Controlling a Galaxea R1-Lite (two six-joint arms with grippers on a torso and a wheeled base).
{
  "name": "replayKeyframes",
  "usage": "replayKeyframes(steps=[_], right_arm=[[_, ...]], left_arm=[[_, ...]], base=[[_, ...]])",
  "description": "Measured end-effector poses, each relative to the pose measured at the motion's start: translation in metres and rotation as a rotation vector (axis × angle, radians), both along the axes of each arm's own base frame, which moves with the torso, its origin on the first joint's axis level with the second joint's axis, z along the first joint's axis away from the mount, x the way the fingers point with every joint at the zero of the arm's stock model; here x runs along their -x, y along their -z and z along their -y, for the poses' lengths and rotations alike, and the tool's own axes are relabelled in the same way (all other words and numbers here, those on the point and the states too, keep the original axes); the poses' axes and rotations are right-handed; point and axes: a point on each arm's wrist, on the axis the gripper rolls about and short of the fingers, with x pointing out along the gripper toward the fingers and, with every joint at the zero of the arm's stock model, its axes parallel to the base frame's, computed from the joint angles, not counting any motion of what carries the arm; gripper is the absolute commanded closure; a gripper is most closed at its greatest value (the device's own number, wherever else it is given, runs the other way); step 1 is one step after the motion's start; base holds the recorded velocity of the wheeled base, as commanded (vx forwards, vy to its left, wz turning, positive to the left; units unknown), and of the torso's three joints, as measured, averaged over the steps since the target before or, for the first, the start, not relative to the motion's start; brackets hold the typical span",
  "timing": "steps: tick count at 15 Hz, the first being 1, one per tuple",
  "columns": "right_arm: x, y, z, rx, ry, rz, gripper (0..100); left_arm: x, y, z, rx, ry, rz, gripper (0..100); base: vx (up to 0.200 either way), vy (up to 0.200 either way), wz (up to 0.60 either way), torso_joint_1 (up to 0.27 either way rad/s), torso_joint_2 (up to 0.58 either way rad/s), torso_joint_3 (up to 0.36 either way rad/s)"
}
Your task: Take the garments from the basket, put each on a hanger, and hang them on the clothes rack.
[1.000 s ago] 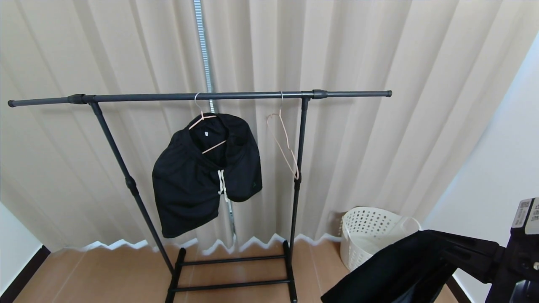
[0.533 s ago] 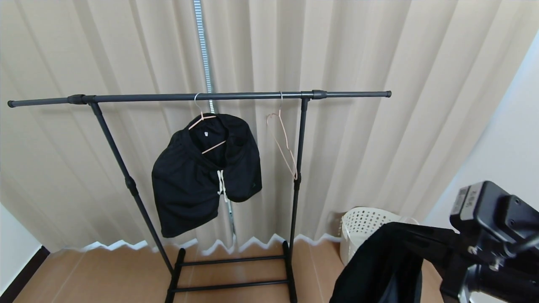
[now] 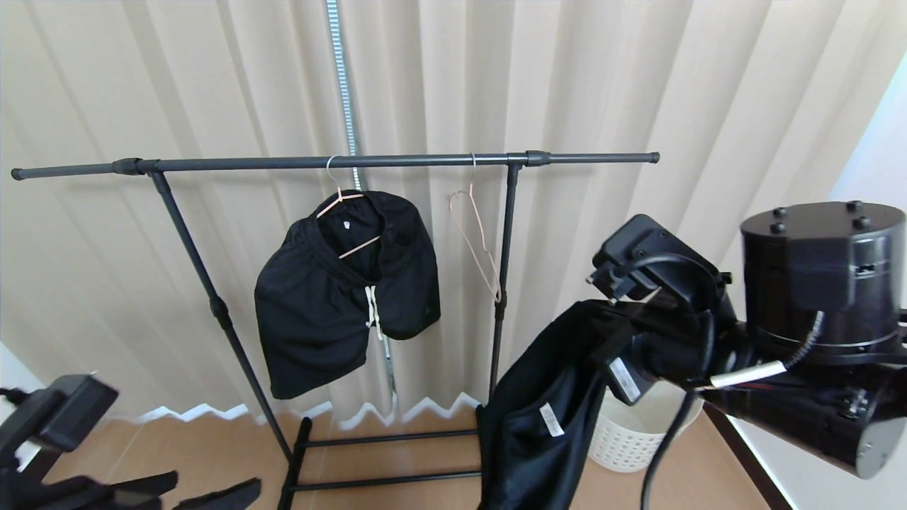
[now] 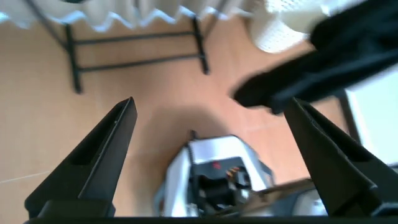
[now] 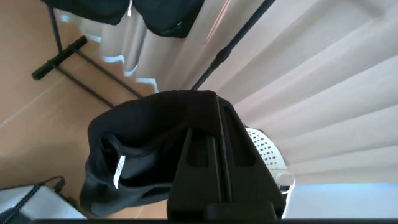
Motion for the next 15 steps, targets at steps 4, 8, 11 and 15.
replayKeyframes(steps=[4,8,11,15], right_arm=[[-0.020,0.000,-0.026,-0.100,-0.004,0.088,100],[-0.015,0.008,-0.043,-0.099,-0.056,0.075,100],[-0.009,0.007,-0.051,-0.123,-0.084,0.088,100],[-0.002,0.008,-0.057,-0.136,-0.108,0.081,100]], left_arm=[[-0.056,-0.010,0.062,0.070,0.104,-0.108,0],[-0.099,0.013,0.099,0.192,0.077,-0.203,0],[-0.120,0.031,0.113,0.240,-0.017,-0.269,0],[-0.122,0.042,0.119,0.214,-0.013,-0.300,0]], base=[[0.000,0.000,0.00,0.000,0.00,0.000],[0.000,0.000,0.00,0.000,0.00,0.000],[0.000,0.000,0.00,0.000,0.00,0.000],[0.000,0.000,0.00,0.000,0.00,0.000]])
